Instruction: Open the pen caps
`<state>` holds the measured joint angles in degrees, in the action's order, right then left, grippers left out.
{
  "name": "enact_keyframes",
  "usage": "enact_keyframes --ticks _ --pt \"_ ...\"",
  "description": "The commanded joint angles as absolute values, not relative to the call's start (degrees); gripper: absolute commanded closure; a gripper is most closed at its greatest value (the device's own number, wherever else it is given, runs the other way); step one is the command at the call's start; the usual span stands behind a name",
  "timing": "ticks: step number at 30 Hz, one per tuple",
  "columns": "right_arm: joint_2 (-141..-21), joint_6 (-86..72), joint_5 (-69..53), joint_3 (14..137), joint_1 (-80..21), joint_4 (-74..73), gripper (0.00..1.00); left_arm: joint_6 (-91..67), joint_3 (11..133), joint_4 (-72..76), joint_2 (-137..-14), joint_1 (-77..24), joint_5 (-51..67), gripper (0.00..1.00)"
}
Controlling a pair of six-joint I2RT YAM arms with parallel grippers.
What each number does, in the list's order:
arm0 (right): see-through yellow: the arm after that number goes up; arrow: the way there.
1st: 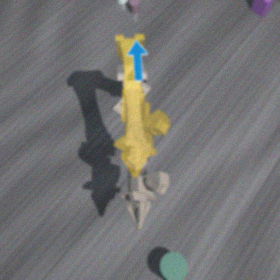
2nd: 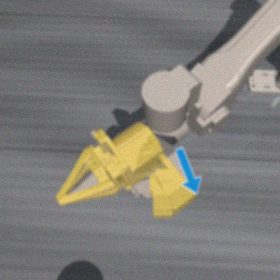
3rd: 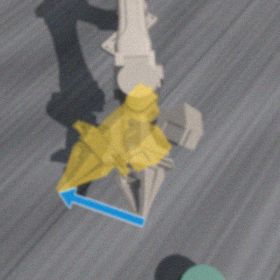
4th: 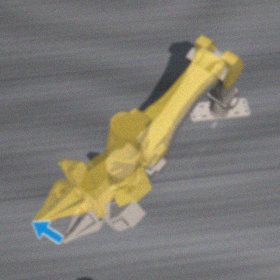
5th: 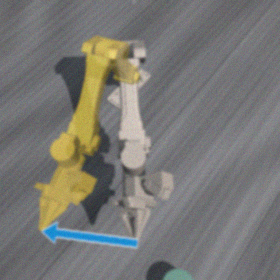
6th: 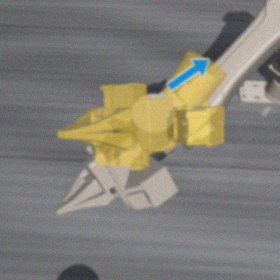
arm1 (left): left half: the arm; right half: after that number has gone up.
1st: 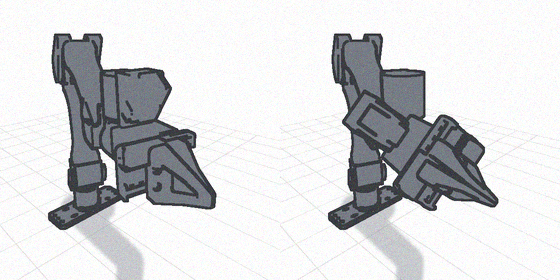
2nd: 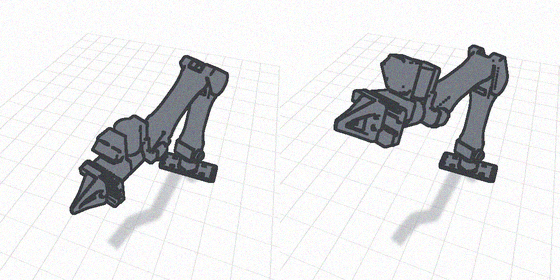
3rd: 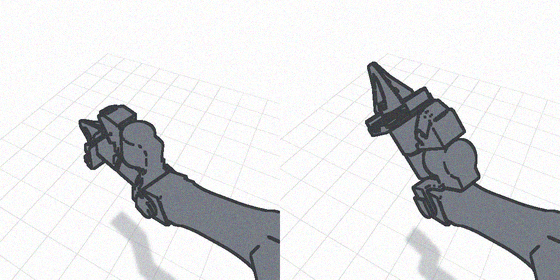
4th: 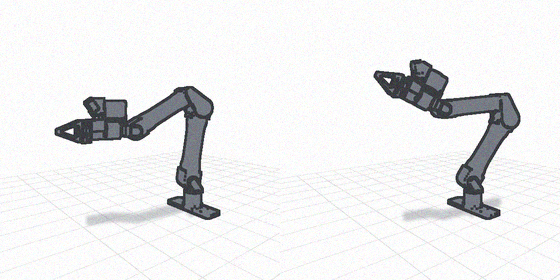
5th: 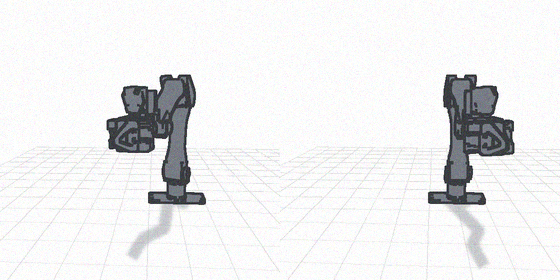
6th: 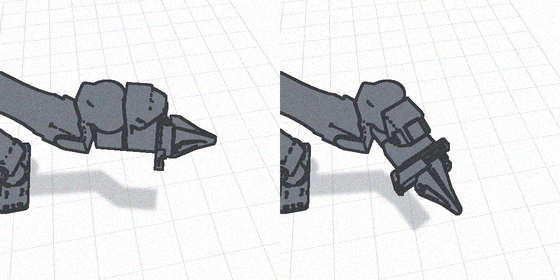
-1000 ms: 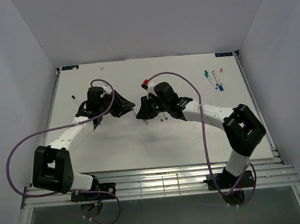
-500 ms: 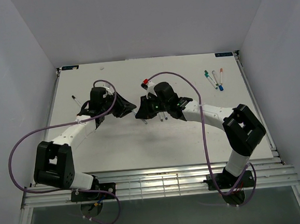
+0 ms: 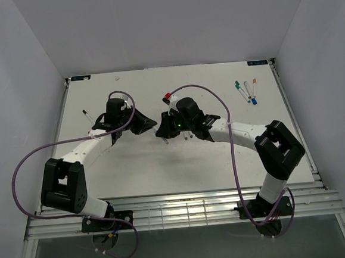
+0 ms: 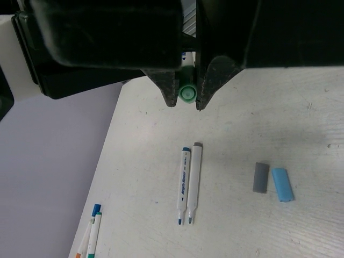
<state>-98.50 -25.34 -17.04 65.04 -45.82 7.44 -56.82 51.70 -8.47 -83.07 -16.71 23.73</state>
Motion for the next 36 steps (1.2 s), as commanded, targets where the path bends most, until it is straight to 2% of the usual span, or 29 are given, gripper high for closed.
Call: enact_keyframes --ticks 1,8,15,20,28,36 --pt "-96.16 -24.88 -12.41 61.45 -48.41 6.07 0.92 -56.78 56.59 -9.66 -84.90 -15.91 18.81 1.00" --pt "-90.88 -23.91 3.94 54.42 -55.37 1.50 0.92 -56.78 65.04 -10.90 -89.82 -10.38 17.05 1.00" --pt "-85.36 -23.20 7.47 50.19 -55.37 0.09 0.92 -53.89 62.85 -6.25 -87.89 -7.03 20.56 1.00" --pt "-82.97 -21.80 4.14 50.36 -46.86 0.09 0.92 -45.72 63.55 -12.03 -91.22 -7.47 27.50 1.00" --pt "-86.74 -18.46 2.82 53.43 -33.42 -2.20 0.92 -36.30 59.24 -19.94 -93.42 -11.24 23.73 1.00" --pt "-96.14 -15.03 1.67 57.30 -30.06 2.81 0.92 -35.42 60.29 -20.21 -100.10 -14.68 21.89 1.00"
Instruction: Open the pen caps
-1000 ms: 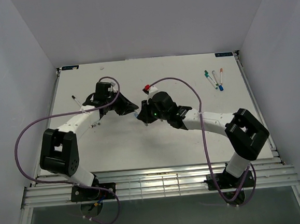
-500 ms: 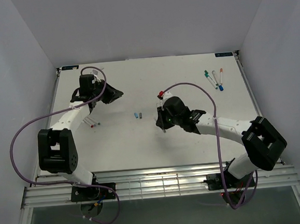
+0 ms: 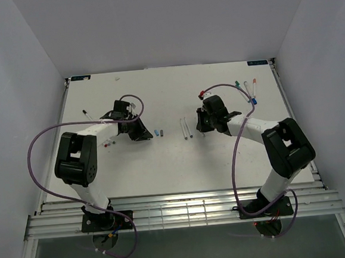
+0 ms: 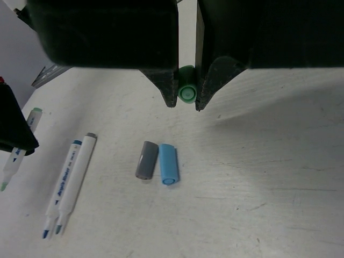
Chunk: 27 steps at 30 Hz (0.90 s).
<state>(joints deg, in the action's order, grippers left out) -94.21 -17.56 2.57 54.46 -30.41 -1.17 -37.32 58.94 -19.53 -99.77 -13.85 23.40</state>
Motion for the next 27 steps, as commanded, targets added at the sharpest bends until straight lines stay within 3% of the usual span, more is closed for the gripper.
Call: enact_keyframes --ticks 1,14,24,27 --pt "-96.85 -14.94 1.41 57.74 -29.80 3.33 0.92 -35.42 60.55 -20.21 -100.98 -14.94 21.45 0.99" --pt "-105.47 -14.76 -1.93 61.00 -28.30 5.80 0.92 -37.26 63.63 -20.74 -105.38 -16.70 17.05 0.53" --pt "-106.70 -15.64 -4.13 59.77 -28.30 6.42 0.92 -38.41 62.58 -20.22 -104.77 -16.70 16.00 0.45" --pt "-107.14 -15.47 -4.04 59.76 -28.39 6.42 0.84 -38.85 61.88 -19.95 -102.66 -16.70 16.08 0.40"
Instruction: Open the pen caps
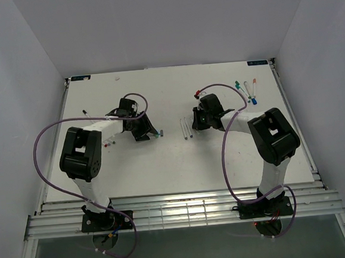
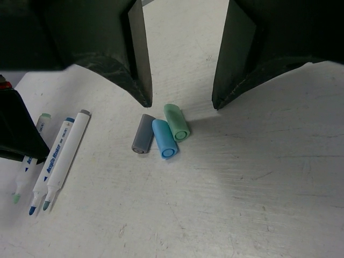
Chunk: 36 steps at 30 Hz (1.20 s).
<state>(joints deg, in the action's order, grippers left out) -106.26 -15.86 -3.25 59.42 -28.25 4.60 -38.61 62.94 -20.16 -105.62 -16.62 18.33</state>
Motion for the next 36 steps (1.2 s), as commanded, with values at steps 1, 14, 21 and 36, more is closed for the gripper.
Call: enact_keyframes --ticks 1,14,21,36 --pt "-107.40 -15.38 -4.04 59.94 -28.39 6.42 0.82 -39.02 61.44 -19.95 -101.87 -16.70 16.35 0.39" --pt "-102.32 -13.63 1.91 64.14 -26.46 2.73 0.42 -42.09 56.96 -16.18 -88.34 -17.22 19.95 0.21" --pt "-103.18 -7.57 4.83 75.04 -15.05 -5.97 0.44 -44.03 50.90 -9.60 -81.40 -18.98 23.46 0.18" --pt "-117.60 -3.08 8.79 92.46 -3.25 -15.73 0.44 -44.91 46.84 -3.87 -78.57 -19.16 28.56 0.16"
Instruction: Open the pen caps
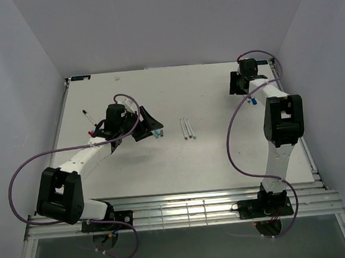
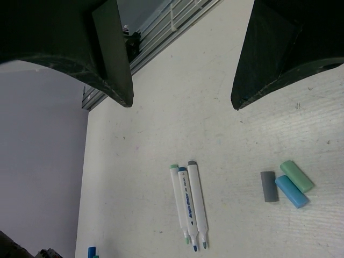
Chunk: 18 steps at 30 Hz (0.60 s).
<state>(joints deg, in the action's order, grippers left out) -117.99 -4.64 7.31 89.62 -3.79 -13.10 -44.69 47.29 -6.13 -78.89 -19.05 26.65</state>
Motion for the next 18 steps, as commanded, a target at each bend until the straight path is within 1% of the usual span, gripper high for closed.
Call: enact_keyframes --ticks 1,10,14,18 --pt "-117.68 -3.42 8.70 92.11 -2.90 -15.82 0.44 -44.91 46.93 -3.78 -78.92 -19.07 28.74 0.16" --pt "-116.54 -3.69 10.72 88.42 -0.70 -15.21 0.44 -44.74 46.93 -3.16 -80.77 -19.07 29.97 0.16" --pt "-116.63 -4.83 10.99 88.59 2.63 -15.21 0.45 -44.91 46.93 -2.81 -81.38 -19.16 30.32 0.16" --pt "-118.21 -5.71 11.16 91.39 4.04 -14.68 0.46 -45.26 47.02 -2.11 -82.44 -19.07 30.94 0.16"
